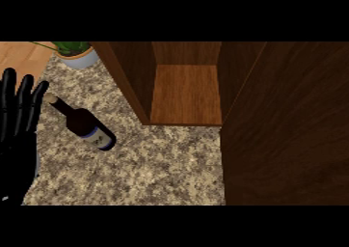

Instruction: Pick up the wine, place it into the cabinet and close the cabinet

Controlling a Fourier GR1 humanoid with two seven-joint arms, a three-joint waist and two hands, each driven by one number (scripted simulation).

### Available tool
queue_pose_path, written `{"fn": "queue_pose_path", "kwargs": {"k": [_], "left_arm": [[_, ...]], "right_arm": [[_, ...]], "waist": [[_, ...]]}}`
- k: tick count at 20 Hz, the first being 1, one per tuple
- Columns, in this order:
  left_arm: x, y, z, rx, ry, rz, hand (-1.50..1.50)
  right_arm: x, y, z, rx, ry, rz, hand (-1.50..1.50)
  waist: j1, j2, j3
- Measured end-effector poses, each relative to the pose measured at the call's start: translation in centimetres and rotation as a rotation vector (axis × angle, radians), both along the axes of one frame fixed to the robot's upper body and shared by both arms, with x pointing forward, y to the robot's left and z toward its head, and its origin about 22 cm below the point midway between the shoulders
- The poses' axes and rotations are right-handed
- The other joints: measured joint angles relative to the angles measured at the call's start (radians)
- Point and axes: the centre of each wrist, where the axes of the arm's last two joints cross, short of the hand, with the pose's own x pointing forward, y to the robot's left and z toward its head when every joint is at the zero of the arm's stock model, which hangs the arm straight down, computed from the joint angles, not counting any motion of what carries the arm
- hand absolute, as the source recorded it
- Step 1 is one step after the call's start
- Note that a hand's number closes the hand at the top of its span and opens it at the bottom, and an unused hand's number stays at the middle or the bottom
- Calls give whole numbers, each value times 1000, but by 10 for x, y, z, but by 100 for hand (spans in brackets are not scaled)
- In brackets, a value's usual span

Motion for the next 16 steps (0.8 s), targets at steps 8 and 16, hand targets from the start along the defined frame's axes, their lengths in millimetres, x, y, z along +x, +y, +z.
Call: {"fn": "queue_pose_path", "kwargs": {"k": [8, 16], "left_arm": [[51, 29, -2, -63, 142, -140, -150], [86, 39, 9, -256, 338, -282, -150]], "right_arm": [[-17, 3, -5, -17, 20, 162, -150], [-39, -6, 10, -15, 139, 351, -150]], "waist": [[-41, 4, -18], [-40, 0, -20]]}}
